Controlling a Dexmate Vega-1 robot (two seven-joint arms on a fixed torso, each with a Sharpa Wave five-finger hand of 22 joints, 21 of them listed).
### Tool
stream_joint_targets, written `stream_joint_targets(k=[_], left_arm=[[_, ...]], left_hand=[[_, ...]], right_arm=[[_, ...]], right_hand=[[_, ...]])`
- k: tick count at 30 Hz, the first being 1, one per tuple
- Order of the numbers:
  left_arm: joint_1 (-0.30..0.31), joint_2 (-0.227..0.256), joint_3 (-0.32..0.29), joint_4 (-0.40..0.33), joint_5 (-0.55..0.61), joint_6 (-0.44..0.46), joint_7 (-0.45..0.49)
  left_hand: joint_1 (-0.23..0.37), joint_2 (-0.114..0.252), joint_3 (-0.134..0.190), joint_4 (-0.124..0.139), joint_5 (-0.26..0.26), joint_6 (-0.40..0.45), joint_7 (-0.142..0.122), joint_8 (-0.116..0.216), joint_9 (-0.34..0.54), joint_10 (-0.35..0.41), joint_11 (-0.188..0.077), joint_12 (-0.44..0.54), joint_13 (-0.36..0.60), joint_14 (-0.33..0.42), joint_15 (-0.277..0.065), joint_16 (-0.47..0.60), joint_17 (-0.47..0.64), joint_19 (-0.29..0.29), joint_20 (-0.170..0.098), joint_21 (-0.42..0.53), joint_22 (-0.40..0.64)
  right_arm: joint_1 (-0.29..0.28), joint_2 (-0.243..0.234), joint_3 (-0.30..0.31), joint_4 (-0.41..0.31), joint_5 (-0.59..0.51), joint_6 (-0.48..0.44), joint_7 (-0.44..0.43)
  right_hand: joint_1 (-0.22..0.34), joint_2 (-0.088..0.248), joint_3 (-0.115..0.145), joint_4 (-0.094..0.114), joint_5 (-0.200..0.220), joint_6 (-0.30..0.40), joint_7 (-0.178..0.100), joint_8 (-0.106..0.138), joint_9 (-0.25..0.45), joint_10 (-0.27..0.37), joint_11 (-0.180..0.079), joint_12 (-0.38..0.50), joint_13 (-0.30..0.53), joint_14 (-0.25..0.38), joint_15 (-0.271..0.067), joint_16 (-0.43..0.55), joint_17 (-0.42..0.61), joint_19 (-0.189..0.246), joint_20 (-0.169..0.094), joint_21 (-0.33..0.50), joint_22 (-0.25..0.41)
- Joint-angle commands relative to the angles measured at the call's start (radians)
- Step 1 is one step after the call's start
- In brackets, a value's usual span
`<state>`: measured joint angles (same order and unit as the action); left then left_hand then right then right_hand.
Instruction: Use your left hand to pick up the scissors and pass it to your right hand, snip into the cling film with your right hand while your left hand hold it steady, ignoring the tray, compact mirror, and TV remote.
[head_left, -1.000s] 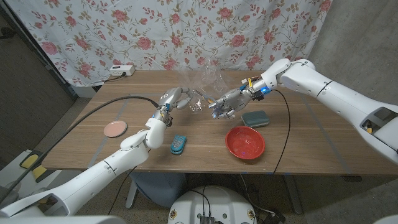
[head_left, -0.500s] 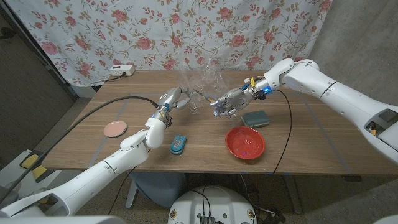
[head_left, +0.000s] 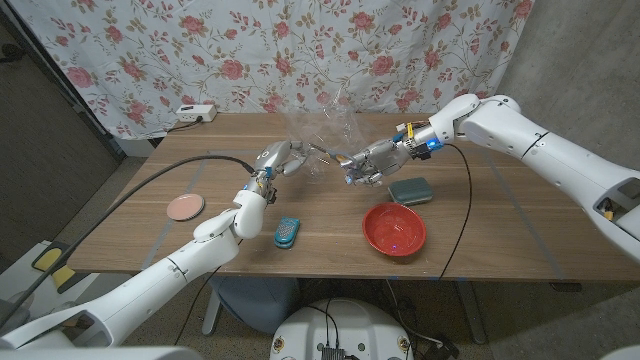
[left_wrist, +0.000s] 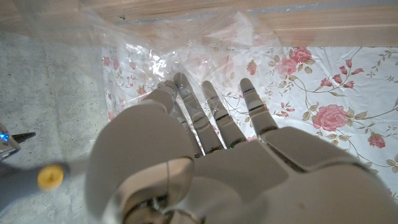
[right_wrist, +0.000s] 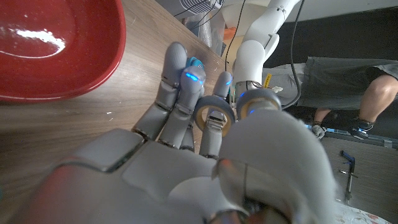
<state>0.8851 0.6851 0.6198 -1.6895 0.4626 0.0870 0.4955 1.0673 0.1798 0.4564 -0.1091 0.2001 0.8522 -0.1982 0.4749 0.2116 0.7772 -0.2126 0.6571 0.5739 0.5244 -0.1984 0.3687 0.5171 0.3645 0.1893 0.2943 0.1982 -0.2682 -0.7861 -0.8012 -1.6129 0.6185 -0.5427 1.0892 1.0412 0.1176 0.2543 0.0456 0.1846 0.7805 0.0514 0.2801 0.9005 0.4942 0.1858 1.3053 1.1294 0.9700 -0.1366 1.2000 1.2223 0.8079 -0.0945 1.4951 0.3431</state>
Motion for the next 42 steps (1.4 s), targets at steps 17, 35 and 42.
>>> stream_joint_targets(k=[17,35,42], left_arm=[[-0.004,0.003,0.002,0.021,-0.013,-0.033,0.004],[0.015,0.018,-0.015,0.037,-0.036,-0.070,0.014],[0.025,0.025,-0.027,0.044,-0.047,-0.093,0.029]], left_hand=[[0.009,-0.006,0.002,-0.004,0.001,0.005,0.007,0.004,0.003,0.008,-0.001,-0.005,0.001,0.029,-0.023,-0.007,0.008,0.002,-0.007,0.001,0.004],[0.008,-0.007,0.002,-0.004,0.000,0.005,0.004,0.004,0.003,0.010,-0.001,-0.007,0.002,0.031,-0.023,-0.011,0.012,0.001,-0.006,0.001,0.005],[0.008,-0.007,0.002,-0.005,0.000,0.003,0.004,0.004,0.003,0.012,-0.001,-0.008,0.003,0.032,-0.023,-0.013,0.013,0.001,-0.006,0.001,0.005]], right_arm=[[-0.036,-0.015,0.028,-0.052,0.043,-0.027,-0.061],[-0.044,0.010,0.043,-0.050,0.075,-0.040,-0.113],[-0.051,0.025,0.053,-0.044,0.097,-0.042,-0.138]], right_hand=[[0.001,0.029,0.191,-0.179,-0.007,0.010,0.002,-0.003,0.001,0.366,-0.337,0.014,0.072,0.011,-0.079,-0.014,0.003,0.001,-0.122,0.022,-0.016],[-0.039,0.011,0.191,-0.179,-0.011,0.014,-0.002,-0.005,0.000,0.375,-0.337,0.004,0.057,0.020,-0.080,-0.025,0.004,0.007,-0.122,0.036,-0.038],[-0.076,-0.009,0.178,-0.171,-0.014,0.019,0.005,-0.005,-0.003,0.377,-0.335,0.009,0.067,0.022,-0.077,-0.031,0.004,0.012,-0.121,0.041,-0.046]])
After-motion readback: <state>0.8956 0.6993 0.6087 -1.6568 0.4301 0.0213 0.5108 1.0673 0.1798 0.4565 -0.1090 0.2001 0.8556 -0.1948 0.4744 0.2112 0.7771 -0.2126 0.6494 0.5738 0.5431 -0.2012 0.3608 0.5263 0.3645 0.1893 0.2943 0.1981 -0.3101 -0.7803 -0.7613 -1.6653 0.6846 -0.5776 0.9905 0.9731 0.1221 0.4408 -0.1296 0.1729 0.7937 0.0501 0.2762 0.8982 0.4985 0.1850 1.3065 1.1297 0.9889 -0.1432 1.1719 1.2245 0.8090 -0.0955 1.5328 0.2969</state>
